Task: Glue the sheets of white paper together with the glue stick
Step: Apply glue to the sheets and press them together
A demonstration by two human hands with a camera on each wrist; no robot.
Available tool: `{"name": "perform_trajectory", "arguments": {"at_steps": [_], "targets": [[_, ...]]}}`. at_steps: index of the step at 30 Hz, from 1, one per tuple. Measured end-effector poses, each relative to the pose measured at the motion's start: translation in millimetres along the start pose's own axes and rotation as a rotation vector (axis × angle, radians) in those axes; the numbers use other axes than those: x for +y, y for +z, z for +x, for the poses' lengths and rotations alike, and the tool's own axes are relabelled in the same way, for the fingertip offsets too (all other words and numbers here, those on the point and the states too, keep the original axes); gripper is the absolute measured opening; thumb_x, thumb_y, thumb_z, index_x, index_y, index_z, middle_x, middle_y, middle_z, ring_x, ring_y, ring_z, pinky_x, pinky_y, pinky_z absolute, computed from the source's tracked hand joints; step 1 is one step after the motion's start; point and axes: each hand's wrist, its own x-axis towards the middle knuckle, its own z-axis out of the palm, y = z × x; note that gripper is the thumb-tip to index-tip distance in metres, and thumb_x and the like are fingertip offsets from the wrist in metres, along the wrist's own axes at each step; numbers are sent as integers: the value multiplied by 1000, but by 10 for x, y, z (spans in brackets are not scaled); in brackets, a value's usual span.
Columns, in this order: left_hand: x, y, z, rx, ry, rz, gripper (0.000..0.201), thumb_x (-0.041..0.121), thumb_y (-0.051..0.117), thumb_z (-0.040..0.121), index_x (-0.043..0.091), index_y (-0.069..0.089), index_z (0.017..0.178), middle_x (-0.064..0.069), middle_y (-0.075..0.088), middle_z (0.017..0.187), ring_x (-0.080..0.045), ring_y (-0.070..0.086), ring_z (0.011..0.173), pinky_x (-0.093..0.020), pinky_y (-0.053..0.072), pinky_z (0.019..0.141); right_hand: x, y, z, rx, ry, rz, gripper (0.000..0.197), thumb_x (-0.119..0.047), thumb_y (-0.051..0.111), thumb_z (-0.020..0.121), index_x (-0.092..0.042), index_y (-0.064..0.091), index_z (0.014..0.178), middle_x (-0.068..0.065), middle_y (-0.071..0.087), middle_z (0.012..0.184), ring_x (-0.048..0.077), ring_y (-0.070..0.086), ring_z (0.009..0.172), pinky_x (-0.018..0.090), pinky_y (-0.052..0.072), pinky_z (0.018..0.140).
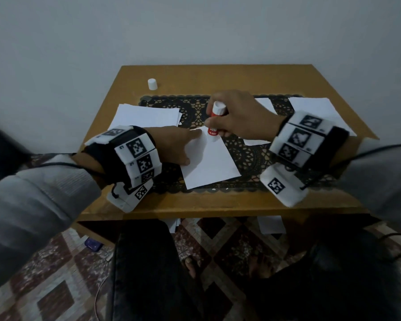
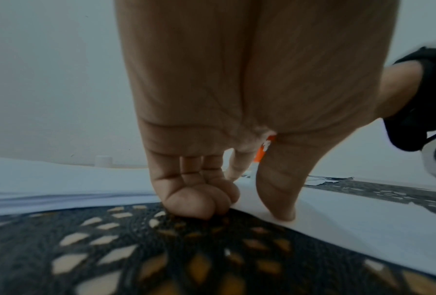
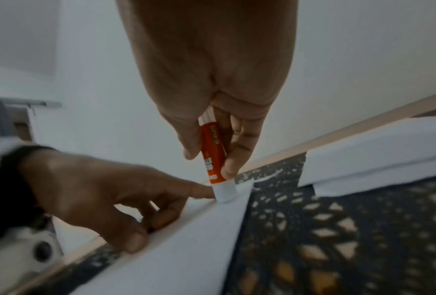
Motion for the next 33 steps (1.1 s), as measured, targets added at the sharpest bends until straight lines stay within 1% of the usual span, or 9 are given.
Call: {"name": "perform_trajectory", "arguments": {"at_steps": [3,7,10,13,17,22,25,29,33], "targets": [[0,-20,21,-35,-1,2,82,26,59,92,19,6,153,-12,52,131,-20,47,101,-26,35,83,31,115,124,13,4,-15,28,-28,67,89,-2,58,95,11,67,91,27,65,80,48,54,75],[-12,-16,32,-36,-4,-13,83,27,59,92,20,2,153,-12,51,133,-21,47,105,-25,34,83,36,163,122,-35,-48,-159,22,-28,60,94,-9,51,98,5,61,93,21,54,80,28,36,60],[-8,-21,29,-33,5,-22,83,26,59,92,19,2,153,-12,52,131,-20,46,98,-25,36,83,32,157,-21,-31,-79,-193,21,-29,58,94,-12,48,96,2,59,86,17,51,73,26,32,55],[-19,10,33,-17,4,-20,84,27,58,93,19,1,153,-12,53,130,-21,47,99,-26,37,84,-11,139,-237,-34,-58,-184,21,-30,58,95,-11,51,100,-11,55,72,4,52,64,15,35,53],[-15,58,55,11,-9,4,85,27,57,93,19,-3,153,-13,51,134,-25,50,114,-26,37,86,-49,144,-550,-60,-52,-118,20,-31,61,94,-15,51,100,0,67,80,6,59,65,26,45,58],[-17,46,49,35,-39,17,81,29,60,92,15,9,153,-10,45,141,-26,43,127,-31,36,100,-52,129,-791,-75,-102,5,16,-26,64,92,-16,52,94,-3,69,76,4,64,66,17,46,53],[-3,-5,65,75,-24,54,73,29,66,88,12,29,147,-9,49,134,-25,46,122,-29,38,92,-43,40,-851,-89,-90,35,17,-28,67,89,-15,56,91,-6,65,74,5,59,65,13,41,53],[16,-59,148,215,70,64,61,30,71,81,16,46,135,-11,48,125,-29,46,117,-31,39,89,33,-188,-834,-21,-24,70,25,-42,65,87,-18,61,88,-2,65,76,12,59,66,31,47,60],[80,-93,224,182,23,91,79,45,73,78,19,36,143,-12,44,132,-31,44,120,-39,40,99,127,-311,-822,64,21,94,41,-56,56,82,-15,60,86,1,63,68,15,59,58,40,49,59]]}}
